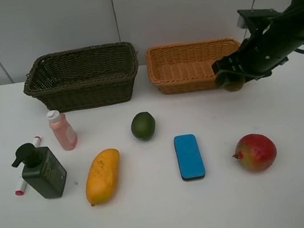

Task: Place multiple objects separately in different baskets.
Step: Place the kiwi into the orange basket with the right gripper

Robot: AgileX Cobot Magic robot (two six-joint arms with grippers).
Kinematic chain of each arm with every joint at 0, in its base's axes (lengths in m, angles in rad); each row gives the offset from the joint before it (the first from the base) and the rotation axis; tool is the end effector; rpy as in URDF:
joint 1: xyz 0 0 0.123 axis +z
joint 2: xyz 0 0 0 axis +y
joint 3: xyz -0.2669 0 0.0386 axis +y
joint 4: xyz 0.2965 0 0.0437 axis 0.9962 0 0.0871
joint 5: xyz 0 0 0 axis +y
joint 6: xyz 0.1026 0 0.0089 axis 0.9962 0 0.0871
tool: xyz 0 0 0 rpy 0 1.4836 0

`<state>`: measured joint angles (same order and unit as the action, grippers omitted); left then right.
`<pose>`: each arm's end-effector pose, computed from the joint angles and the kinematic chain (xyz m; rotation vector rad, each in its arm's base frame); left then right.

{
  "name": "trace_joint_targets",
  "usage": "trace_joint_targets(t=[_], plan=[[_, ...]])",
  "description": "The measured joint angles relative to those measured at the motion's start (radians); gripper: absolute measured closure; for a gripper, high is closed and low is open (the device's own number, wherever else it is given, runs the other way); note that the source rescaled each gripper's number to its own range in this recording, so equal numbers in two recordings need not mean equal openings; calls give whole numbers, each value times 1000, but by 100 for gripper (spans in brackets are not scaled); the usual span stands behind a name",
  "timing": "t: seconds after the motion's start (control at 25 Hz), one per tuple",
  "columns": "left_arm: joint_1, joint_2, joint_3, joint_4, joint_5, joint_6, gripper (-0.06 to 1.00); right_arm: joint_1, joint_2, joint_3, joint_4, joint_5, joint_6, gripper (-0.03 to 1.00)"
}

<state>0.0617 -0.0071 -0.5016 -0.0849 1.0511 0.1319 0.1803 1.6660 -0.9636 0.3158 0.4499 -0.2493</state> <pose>0.0631 -0.0037 0.2972 0.0749 2.0218 0.0213 0.3610 0.0800 0.1385 -0.2357 2.6126 0.2533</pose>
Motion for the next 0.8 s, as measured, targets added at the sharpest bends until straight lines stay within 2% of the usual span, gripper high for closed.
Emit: trace_joint_targets(t=[0.12,0.44,0.8], plan=[[0,0,0,0,0,0,-5,0,0,-63,-6,27,0,84],[0,0,0,0,0,0,-5,-2,4,-214,-104,32,0,84],[0,0,0,0,0,0,-5,-63,178,-397,-106,60,0,84]])
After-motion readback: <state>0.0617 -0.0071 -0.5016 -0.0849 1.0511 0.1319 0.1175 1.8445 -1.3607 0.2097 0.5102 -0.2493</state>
